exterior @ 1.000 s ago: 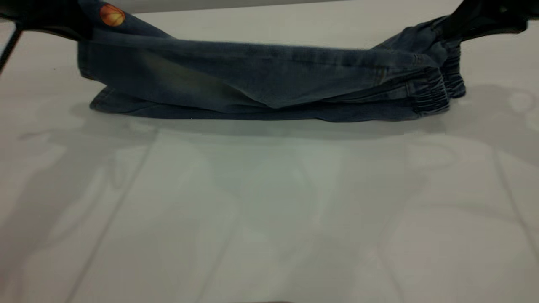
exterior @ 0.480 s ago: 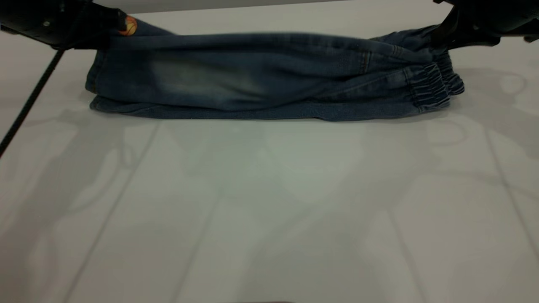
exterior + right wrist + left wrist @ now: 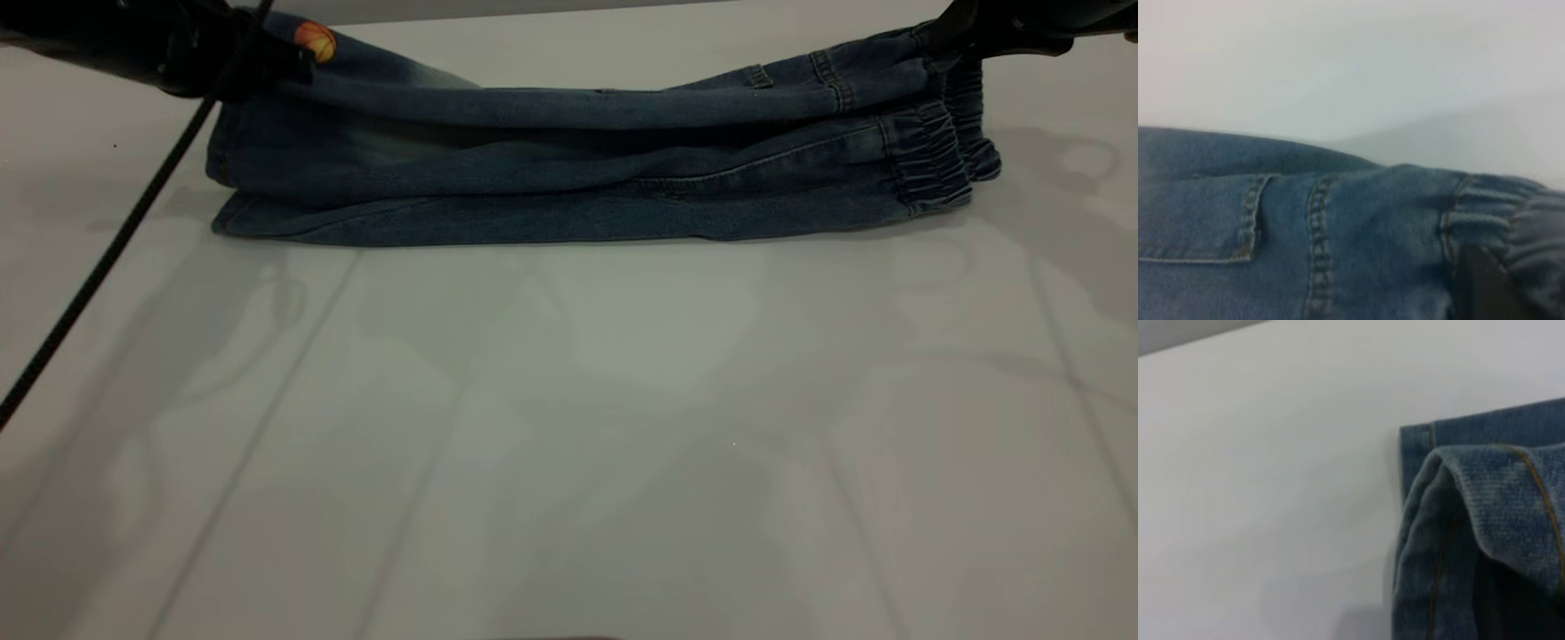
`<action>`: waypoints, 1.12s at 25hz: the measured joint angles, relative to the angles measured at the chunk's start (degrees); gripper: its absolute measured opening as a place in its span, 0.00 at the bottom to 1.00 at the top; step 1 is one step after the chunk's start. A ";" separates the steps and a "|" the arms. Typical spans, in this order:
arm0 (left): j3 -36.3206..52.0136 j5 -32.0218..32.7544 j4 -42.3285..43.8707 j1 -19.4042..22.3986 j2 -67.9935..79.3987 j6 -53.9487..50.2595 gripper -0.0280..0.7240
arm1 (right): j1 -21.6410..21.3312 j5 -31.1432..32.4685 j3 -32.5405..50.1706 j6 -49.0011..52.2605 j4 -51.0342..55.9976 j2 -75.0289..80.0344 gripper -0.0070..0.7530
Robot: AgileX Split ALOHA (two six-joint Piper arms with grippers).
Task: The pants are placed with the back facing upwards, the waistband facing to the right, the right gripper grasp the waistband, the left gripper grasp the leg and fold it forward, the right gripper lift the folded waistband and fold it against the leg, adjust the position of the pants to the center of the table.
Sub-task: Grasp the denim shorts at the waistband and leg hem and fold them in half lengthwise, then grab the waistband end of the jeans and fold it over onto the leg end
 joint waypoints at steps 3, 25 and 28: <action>0.00 -1.76 0.55 0.00 1.12 0.00 0.16 | 0.00 -0.05 -0.18 -0.40 0.05 0.00 0.28; -18.68 46.89 2.80 -0.48 -3.75 -1.58 0.70 | -3.55 11.97 2.18 27.56 -23.49 -5.30 0.80; -20.74 51.53 2.80 -2.01 -3.75 -1.53 0.70 | -5.94 16.59 2.18 34.33 -29.61 -4.67 0.80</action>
